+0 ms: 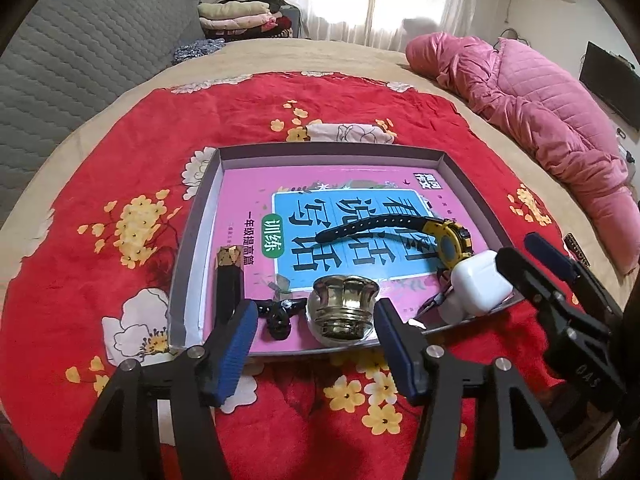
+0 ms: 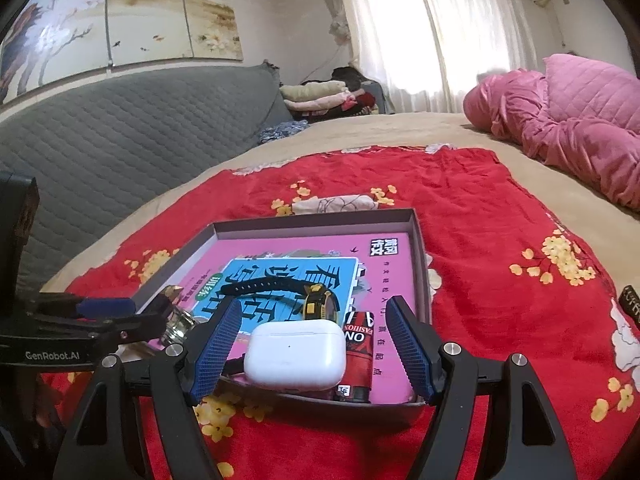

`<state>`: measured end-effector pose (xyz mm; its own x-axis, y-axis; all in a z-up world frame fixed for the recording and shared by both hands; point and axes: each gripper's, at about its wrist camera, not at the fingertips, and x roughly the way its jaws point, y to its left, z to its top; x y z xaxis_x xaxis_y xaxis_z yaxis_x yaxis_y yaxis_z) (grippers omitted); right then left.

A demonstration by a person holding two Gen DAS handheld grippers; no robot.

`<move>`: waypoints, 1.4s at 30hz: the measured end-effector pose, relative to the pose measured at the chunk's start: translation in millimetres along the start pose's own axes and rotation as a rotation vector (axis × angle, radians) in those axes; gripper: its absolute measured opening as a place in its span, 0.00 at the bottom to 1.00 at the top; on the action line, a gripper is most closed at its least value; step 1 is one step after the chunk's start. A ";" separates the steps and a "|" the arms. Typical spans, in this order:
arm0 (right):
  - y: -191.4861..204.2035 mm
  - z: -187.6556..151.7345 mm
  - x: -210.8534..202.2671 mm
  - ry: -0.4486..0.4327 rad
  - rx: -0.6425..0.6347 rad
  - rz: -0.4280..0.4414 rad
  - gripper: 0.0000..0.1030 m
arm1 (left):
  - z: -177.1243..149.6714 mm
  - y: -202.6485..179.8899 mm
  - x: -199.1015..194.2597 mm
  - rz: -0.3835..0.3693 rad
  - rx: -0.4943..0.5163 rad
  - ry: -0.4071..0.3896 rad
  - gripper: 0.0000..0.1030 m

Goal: Organize rigid objects
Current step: 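Lower and release the brass ring while right tool releases the earbud case in the box, then withdraw both open tools back from the box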

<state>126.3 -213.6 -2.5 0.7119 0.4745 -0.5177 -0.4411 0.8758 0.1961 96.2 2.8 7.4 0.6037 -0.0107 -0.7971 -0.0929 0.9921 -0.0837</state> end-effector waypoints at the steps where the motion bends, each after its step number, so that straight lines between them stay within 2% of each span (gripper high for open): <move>1: 0.6 -0.1 -2.2 0.000 0.001 0.001 0.74 | -0.3 -0.1 -0.6 0.005 0.000 0.001 0.58; 10: 10.1 -10.7 -26.0 0.020 0.038 -0.020 0.74 | -14.8 2.7 -4.1 0.043 -0.016 0.028 0.58; 14: 20.6 -14.5 -32.3 0.043 0.032 -0.039 0.74 | -20.5 10.2 -8.0 0.024 -0.059 0.030 0.58; 20: 35.1 -19.7 -39.0 0.075 -0.005 -0.065 0.74 | -27.6 14.3 -18.4 0.070 -0.054 -0.002 0.58; 35: 64.1 -24.3 -67.8 0.088 -0.021 -0.067 0.74 | -47.2 21.3 -35.7 0.052 -0.109 0.014 0.58; 42: 77.9 -24.1 -75.6 0.082 -0.036 -0.078 0.74 | -58.3 12.2 -46.5 0.041 -0.084 0.022 0.58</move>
<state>25.0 -183.4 31.9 0.6979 0.3953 -0.5972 -0.4066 0.9052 0.1239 20.8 8.1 8.6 0.5809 0.0262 -0.8135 -0.1837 0.9779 -0.0997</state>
